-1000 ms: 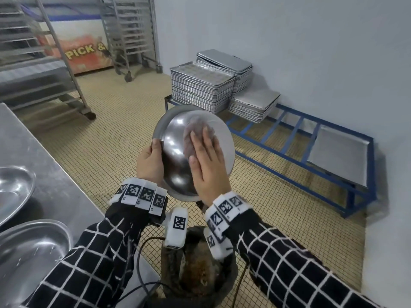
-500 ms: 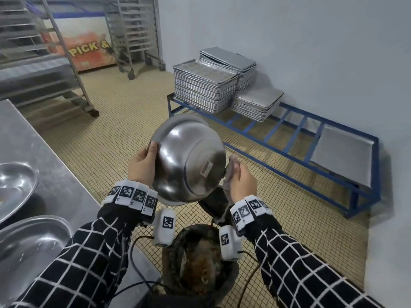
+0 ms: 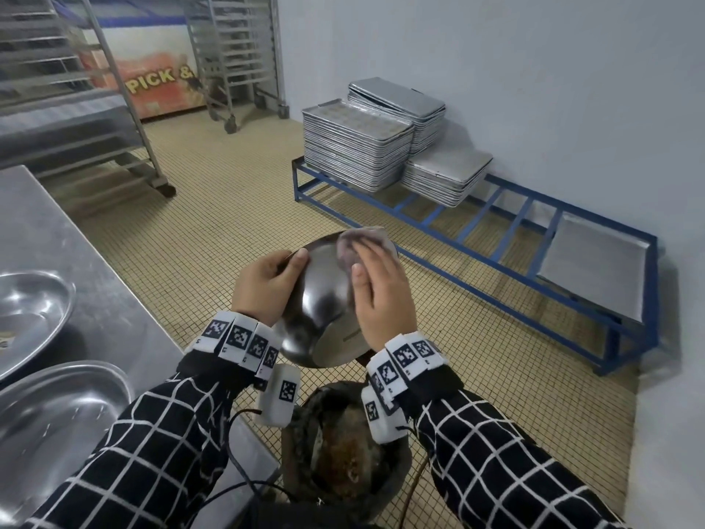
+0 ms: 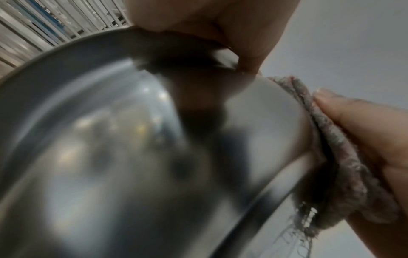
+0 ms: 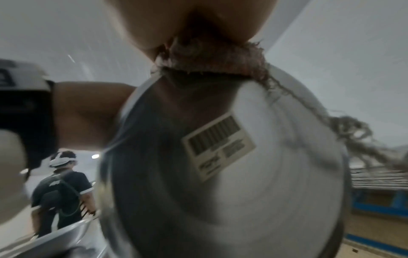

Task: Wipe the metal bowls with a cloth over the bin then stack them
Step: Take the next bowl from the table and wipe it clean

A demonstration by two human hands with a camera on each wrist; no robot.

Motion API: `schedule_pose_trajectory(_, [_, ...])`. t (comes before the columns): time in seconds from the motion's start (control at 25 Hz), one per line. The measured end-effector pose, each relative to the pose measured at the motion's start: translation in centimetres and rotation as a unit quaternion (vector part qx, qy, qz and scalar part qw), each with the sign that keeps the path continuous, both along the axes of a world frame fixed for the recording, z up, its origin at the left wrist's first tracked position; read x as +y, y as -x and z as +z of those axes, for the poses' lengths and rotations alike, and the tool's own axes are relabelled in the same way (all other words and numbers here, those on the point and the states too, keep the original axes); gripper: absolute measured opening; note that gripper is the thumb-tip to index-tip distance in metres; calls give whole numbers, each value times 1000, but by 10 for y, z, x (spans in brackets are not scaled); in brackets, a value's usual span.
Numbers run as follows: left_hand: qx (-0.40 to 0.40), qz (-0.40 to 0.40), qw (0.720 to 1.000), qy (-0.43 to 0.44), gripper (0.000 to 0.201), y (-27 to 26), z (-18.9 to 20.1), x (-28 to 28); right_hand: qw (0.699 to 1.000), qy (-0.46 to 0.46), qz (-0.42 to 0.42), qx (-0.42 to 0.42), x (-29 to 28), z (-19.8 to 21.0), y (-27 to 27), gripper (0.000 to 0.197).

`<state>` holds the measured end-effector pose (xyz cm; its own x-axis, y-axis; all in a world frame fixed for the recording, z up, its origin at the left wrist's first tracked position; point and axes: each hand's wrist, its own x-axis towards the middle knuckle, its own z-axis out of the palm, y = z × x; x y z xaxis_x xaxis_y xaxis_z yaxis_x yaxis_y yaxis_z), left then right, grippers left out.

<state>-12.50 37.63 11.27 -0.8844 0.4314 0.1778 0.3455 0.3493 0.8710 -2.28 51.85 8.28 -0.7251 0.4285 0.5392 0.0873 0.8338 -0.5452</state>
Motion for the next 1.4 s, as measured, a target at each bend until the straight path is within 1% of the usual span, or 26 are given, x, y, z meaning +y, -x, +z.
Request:
schedule_pose_trajectory(0.04, [-9,-1,1000,-9,27,0,0,-1,995,89,-39,-1,5,0,-2,46])
schedule_pose_trajectory(0.08, [-11,-3,1000,-12,27,0,0,-2,981,179,-68,-4,10,-2,-5,45])
schedule_pose_trajectory(0.12, [-8,-4,1000,-10,28,0,-1,-3,967,241,-85,-7,13,-4,-9,42])
schedule_pose_trajectory(0.16, [-6,-3,1000,-6,29,-1,-1,-3,962,259,-90,-5,11,-4,-14,40])
schedule_pose_trajectory(0.28, [-11,11,1000,-4,28,-3,0,-2,976,209,-52,29,-11,-4,-25,41])
schedule_pose_trajectory(0.32, [-9,14,1000,0,28,-5,2,0,984,174,-27,17,-20,-5,-24,43])
schedule_pose_trajectory(0.4, [11,8,1000,12,30,-10,4,4,997,59,8,-42,-33,-9,-18,47])
schedule_pose_trajectory(0.44, [21,-1,1000,11,32,-11,5,7,998,2,8,-59,-35,-9,-15,49])
schedule_pose_trajectory(0.48, [22,-10,1000,7,33,-12,5,9,997,-36,-3,-66,-33,-6,-11,51])
schedule_pose_trajectory(0.52, [15,-18,1000,-1,34,-12,5,10,997,-47,-22,-65,-31,-3,-8,52])
schedule_pose_trajectory(0.56, [3,-24,1000,-12,34,-11,4,11,997,-34,-46,-57,-27,0,-5,54])
schedule_pose_trajectory(0.6, [-11,-28,999,-22,34,-9,2,11,997,-1,-68,-47,-22,2,-3,55])
schedule_pose_trajectory(0.64, [-24,-30,999,-31,35,-7,1,10,994,52,-88,-38,-17,6,-2,54])
schedule_pose_trajectory(0.72, [-49,-31,997,-56,33,-6,-2,5,977,179,-112,-23,-2,5,-6,51])
schedule_pose_trajectory(0.76, [-65,-29,995,-75,30,-6,-4,1,962,252,-102,-2,8,-1,-11,49])
schedule_pose_trajectory(0.8, [-84,-22,992,-96,28,-5,-5,-3,938,335,-77,31,16,-5,-18,48])
schedule_pose_trajectory(0.84, [-106,-12,987,-117,28,-4,-7,-7,906,417,-54,57,23,-10,-25,48])
schedule_pose_trajectory(0.88, [-126,-3,983,-134,28,-4,-10,-11,878,472,-50,61,29,-13,-32,49])
schedule_pose_trajectory(0.92, [-136,1,980,-145,29,-3,-12,-13,870,488,-62,36,34,-13,-38,48])
schedule_pose_trajectory(1.0, [-152,5,977,-151,27,0,-16,-16,886,455,-86,-28,39,-11,-45,44])
schedule_pose_trajectory(1.08, [-163,-6,977,-137,20,4,-23,-19,911,399,-97,-32,42,-9,-47,38])
schedule_pose_trajectory(1.2, [-107,-50,992,-50,12,9,-33,-22,937,339,-77,-29,46,-1,-42,24])
schedule_pose_trajectory(1.24, [-95,-68,993,-34,15,8,-33,-22,950,304,-59,-46,48,3,-39,24])
schedule_pose_trajectory(1.32, [-98,-103,990,-22,22,2,-28,-19,975,191,-13,-108,49,15,-30,26])
schedule_pose_trajectory(1.4, [-81,-135,987,18,23,-4,-18,-11,985,78,34,-150,45,23,-19,25])
